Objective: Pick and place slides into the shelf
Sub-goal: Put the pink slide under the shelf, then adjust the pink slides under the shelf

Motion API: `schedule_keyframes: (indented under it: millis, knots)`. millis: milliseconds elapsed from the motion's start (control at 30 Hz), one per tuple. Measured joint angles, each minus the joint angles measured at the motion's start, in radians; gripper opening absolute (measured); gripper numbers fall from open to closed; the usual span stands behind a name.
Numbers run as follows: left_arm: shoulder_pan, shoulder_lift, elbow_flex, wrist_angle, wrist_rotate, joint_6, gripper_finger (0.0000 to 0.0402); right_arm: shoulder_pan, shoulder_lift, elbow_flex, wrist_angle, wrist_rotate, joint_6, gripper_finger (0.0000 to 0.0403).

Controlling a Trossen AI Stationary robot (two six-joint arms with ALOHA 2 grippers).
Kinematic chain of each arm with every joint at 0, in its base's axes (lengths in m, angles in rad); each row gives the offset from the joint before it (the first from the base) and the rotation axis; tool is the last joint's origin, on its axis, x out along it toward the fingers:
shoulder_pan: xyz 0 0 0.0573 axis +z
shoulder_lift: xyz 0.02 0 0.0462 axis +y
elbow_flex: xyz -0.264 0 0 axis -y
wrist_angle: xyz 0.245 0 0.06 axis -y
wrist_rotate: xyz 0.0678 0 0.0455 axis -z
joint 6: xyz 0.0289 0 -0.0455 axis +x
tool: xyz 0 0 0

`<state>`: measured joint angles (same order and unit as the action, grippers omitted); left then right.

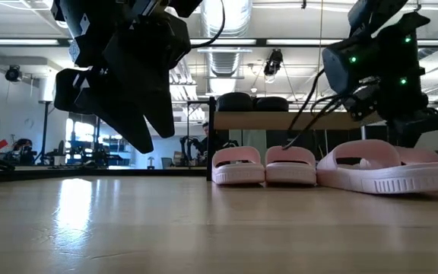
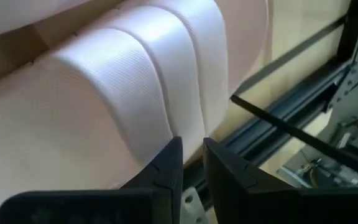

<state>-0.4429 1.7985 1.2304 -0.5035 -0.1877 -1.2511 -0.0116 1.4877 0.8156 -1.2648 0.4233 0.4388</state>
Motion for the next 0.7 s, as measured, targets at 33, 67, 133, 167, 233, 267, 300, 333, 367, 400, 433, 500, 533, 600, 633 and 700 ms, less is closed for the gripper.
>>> schedule_keyframes:
  millis: [33, 67, 133, 167, 233, 267, 300, 333, 367, 400, 433, 500, 533, 600, 633, 700]
  knots:
    - [0.001, 0.0, 0.0, 0.0, 0.0, 0.0, 0.0148, 0.0, -0.003, 0.009, -0.012, -0.003, 0.016, 0.0058]
    - [0.003, 0.0, 0.0, -0.001, 0.0, 0.0, 0.0148, 0.0, -0.008, 0.018, -0.013, -0.007, 0.026, 0.0058]
    - [0.005, 0.0, 0.0, -0.001, 0.0, 0.0, 0.0148, 0.0, -0.018, 0.037, -0.011, -0.024, 0.033, 0.0058]
    - [0.005, 0.0, 0.0, -0.001, 0.0, 0.001, 0.0148, 0.0, -0.023, 0.047, -0.012, -0.035, 0.033, 0.0058]
    - [0.005, 0.0, 0.0, -0.001, 0.0, 0.0, 0.0148, 0.0, -0.034, 0.072, -0.024, -0.052, 0.044, 0.0058]
    - [0.005, 0.0, 0.001, -0.001, 0.002, 0.0, 0.0148, 0.0, -0.041, 0.087, -0.039, -0.064, 0.061, 0.0058]
    - [0.005, 0.0, 0.003, -0.001, 0.008, 0.0, 0.0148, 0.0, -0.047, 0.105, -0.06, -0.08, 0.08, 0.0058]
    - [0.005, 0.0, 0.007, -0.001, 0.017, 0.0, 0.0148, 0.0, -0.059, 0.124, -0.076, -0.105, 0.098, 0.0058]
    - [0.005, 0.0, 0.011, -0.001, 0.024, 0.0, 0.0148, 0.0, -0.07, 0.144, -0.093, -0.145, 0.116, 0.0058]
    - [0.005, -0.001, 0.014, -0.001, 0.026, 0.0, 0.0148, 0.0, -0.085, 0.164, -0.105, -0.195, 0.138, 0.0058]
    - [0.004, -0.002, 0.018, 0.0, 0.027, 0.0, 0.0148, 0.0, -0.103, 0.182, -0.11, -0.262, 0.161, 0.0058]
    - [0.004, -0.002, 0.021, 0.0, 0.027, 0.001, 0.0148, 0.002, -0.141, 0.208, -0.105, -0.41, 0.217, 0.0058]
    - [0.004, -0.002, 0.022, 0.001, 0.028, 0.001, 0.0148, 0.008, -0.16, 0.218, -0.101, -0.467, 0.253, 0.0058]
    - [0.004, -0.002, 0.022, 0.0, 0.029, 0.001, 0.0148, 0.033, -0.191, 0.229, -0.089, -0.539, 0.323, 0.0058]
    - [0.004, -0.002, 0.022, 0.0, 0.029, 0.001, 0.0148, 0.051, -0.204, 0.232, -0.079, -0.561, 0.356, 0.0058]
    - [0.005, -0.002, 0.022, 0.0, 0.029, 0.001, 0.0148, 0.096, -0.222, 0.233, -0.049, -0.584, 0.429, 0.0058]
